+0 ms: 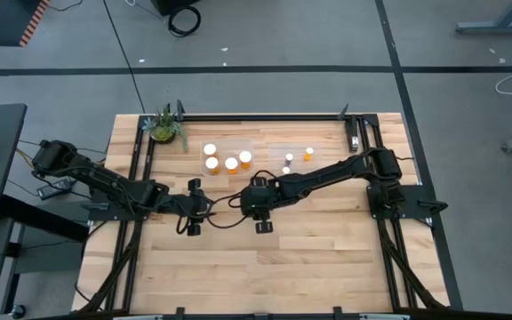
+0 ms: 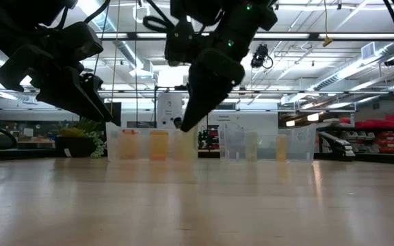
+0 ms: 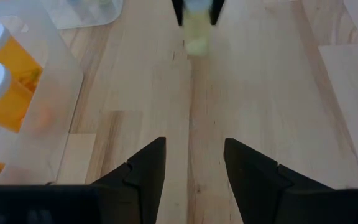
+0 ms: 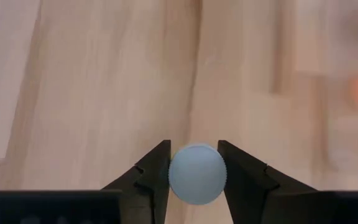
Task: Pick and place medicine bottles into bin by pill shape (circle, oval)
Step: Put the small yellow pill bottle into the right transparent bin
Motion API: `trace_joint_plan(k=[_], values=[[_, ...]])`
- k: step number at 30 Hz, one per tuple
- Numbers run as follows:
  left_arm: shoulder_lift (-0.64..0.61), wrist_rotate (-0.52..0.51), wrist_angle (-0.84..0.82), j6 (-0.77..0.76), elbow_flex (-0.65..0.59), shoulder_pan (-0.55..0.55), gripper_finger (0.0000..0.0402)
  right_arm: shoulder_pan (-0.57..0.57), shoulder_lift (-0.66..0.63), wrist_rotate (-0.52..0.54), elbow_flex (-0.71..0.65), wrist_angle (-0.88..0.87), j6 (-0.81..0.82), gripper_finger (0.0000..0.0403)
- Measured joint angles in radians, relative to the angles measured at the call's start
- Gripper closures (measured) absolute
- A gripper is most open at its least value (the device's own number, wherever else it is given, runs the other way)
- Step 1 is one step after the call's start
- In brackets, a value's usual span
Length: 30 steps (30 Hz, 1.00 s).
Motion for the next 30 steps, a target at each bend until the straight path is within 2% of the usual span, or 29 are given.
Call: trace_joint_plan(k=[14,25,30], values=[[0.0,0.0,0.002,-0.008,0.0,0.0,0.023,-0.023,-0.179,0.16,0.0,-0.161,0.006,0.0269],[0.0,0.0,-0.002,-0.022,0.0,0.0,0.023,-0.114,-0.248,0.168,0.0,-0.267,0.036,0.0269],[0.0,0.0,-0.002,-0.022,0.0,0.0,0.023,-0.122,-0.272,0.17,-0.071,-0.28,0.059,0.0269]])
